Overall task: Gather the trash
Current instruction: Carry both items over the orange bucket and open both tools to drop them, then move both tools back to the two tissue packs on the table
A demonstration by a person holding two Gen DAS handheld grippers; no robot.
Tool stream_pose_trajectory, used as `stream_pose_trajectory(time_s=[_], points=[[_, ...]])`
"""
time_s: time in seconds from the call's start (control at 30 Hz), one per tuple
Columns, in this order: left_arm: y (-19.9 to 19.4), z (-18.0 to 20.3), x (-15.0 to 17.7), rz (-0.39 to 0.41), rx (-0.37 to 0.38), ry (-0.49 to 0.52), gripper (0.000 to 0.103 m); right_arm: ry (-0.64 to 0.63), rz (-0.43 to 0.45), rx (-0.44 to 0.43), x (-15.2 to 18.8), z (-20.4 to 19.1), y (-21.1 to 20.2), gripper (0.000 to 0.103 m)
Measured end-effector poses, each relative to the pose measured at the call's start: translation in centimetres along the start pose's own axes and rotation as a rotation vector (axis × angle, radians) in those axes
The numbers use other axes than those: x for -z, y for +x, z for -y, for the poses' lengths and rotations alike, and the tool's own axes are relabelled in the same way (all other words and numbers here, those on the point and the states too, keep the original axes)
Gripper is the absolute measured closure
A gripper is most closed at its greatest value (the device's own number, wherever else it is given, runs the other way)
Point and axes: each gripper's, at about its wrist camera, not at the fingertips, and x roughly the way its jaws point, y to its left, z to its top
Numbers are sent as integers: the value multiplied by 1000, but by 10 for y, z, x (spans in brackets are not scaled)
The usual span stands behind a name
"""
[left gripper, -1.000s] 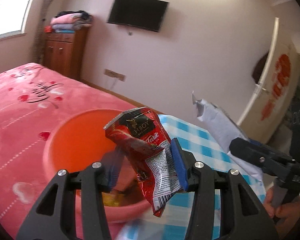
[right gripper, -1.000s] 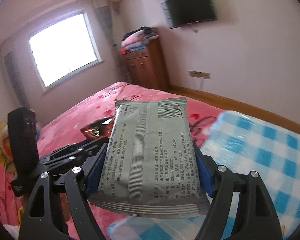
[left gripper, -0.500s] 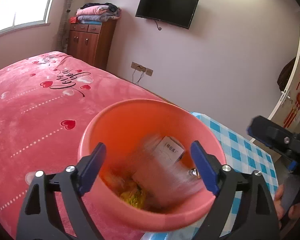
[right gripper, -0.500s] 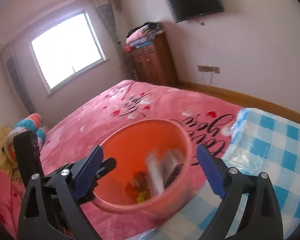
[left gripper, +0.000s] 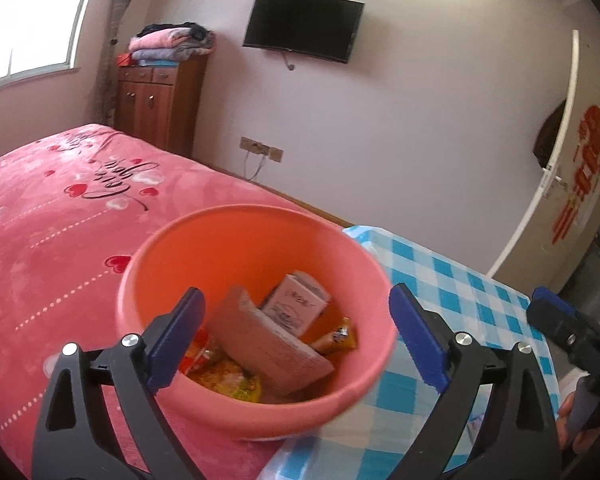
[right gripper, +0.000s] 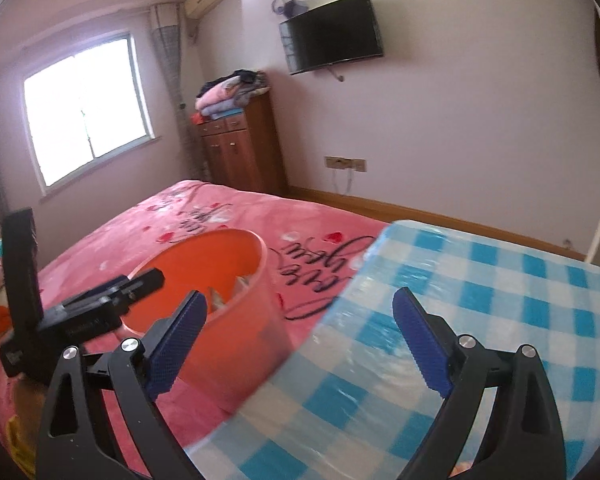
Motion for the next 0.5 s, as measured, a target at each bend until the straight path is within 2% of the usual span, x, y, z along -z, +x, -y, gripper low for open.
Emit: stream_pose_trajectory(time_s=[0.1, 0.5], points=[[-3, 12, 4, -7, 43, 14, 9, 2, -7, 53, 13, 8, -11, 10], [-20, 70, 21, -21, 137, 118, 9, 31, 10, 185, 50, 47, -54, 10]])
